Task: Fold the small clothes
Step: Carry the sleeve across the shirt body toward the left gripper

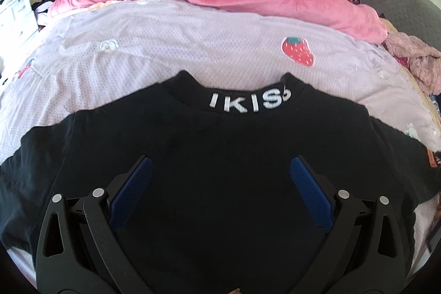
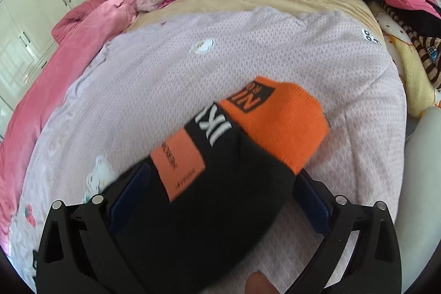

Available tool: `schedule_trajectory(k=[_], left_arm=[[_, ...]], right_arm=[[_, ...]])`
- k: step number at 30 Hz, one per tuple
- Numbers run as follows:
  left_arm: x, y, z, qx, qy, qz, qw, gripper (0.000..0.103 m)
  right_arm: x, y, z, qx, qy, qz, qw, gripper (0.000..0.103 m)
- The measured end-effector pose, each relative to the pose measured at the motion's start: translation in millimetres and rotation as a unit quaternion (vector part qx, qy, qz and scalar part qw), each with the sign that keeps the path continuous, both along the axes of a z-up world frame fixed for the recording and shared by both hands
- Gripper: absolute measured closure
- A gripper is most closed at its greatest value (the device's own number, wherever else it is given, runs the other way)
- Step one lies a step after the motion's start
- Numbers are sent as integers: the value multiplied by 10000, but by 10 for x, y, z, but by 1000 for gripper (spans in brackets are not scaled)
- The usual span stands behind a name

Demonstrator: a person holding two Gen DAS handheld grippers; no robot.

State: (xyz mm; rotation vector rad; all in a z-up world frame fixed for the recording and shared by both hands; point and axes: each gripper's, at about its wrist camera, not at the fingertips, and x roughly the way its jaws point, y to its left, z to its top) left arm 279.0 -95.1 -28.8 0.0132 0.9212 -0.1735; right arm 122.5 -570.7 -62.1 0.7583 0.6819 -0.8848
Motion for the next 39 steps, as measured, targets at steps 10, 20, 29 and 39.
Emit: schedule_trajectory(k=[10,20,29,39], left_arm=[[-41,98,14,47,-48,82,9999,9],[-133,283,145,-71,-180,162,9997,9],[-166,350,201,-213,-186,174,9994,9],[-157,428,174,-461,18,223,9987,9]], right_arm=[[5,86,196,45,-1036,713,9920,85],[205,1288,842,-995,-1864,2514,9445,85],[363,2444,982,-1437,-2035,3931,8851,82],[186,2890,1028,-1436,-2475,4747,8323,55]])
